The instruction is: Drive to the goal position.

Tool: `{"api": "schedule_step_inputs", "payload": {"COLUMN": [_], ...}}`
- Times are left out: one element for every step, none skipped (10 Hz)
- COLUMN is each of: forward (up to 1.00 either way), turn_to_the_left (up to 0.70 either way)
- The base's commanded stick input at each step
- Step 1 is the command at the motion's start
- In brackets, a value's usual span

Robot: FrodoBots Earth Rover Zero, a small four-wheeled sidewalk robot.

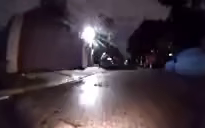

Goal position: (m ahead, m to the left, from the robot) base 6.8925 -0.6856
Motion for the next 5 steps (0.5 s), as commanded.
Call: {"api": "schedule_step_inputs", "payload": {"forward": [1.0, 1.0, 1.0, 1.0, 1.0], "turn_to_the_left": [-0.1, -0.27, -0.22, 0.0, -0.02]}}
